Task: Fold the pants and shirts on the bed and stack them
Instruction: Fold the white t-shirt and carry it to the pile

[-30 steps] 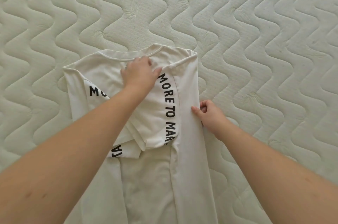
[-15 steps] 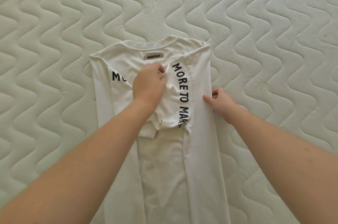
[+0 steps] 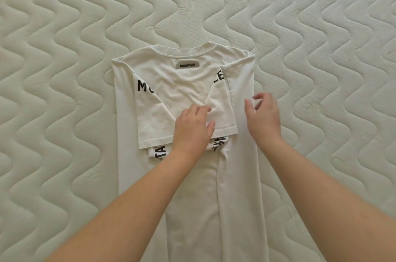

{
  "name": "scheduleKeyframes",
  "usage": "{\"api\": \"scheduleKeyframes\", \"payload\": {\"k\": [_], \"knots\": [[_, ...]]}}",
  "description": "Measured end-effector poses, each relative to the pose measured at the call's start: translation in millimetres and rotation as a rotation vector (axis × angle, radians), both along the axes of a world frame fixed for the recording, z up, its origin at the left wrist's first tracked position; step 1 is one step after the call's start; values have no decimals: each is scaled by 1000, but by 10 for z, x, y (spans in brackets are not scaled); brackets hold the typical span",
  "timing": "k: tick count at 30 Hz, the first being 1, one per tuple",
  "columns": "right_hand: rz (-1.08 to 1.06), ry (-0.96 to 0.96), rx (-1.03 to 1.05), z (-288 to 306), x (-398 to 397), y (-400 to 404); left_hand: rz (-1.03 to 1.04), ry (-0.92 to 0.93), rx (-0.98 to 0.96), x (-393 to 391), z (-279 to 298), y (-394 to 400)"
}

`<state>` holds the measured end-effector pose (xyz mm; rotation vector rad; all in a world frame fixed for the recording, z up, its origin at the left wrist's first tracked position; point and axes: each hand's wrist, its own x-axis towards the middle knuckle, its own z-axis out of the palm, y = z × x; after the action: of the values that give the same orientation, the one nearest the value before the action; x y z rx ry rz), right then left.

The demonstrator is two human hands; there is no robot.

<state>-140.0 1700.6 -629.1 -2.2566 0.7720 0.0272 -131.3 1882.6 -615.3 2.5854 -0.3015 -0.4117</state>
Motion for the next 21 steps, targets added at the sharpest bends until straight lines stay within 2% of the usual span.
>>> {"api": "scheduleKeyframes", "payload": {"k": [2, 4, 6, 8, 10, 12, 15, 19, 21], "knots": [[68, -40, 39, 18, 137, 182, 22, 24, 50, 53, -84, 55], [94, -25, 94, 12, 327, 322, 17, 136, 13, 105, -162, 92], [101, -22, 59, -5, 515, 382, 0, 250, -32, 144, -211, 111], [136, -9, -73, -32, 663, 383, -60, 186, 55, 154, -239, 133], [175, 26, -175, -57, 776, 327, -90, 33, 161, 170, -267, 156], [211, 69, -210, -71, 865, 253, -60, -69, 139, 259, -292, 163], [156, 78, -226, -75, 994, 99, -59, -99, 112, 517, -352, 91], [-76, 118, 10, -120, 1228, -152, -121, -50, 133, 956, -448, 18], [-176, 135, 143, -166, 1339, -258, -88, -88, 141, 1240, -455, 105]]}}
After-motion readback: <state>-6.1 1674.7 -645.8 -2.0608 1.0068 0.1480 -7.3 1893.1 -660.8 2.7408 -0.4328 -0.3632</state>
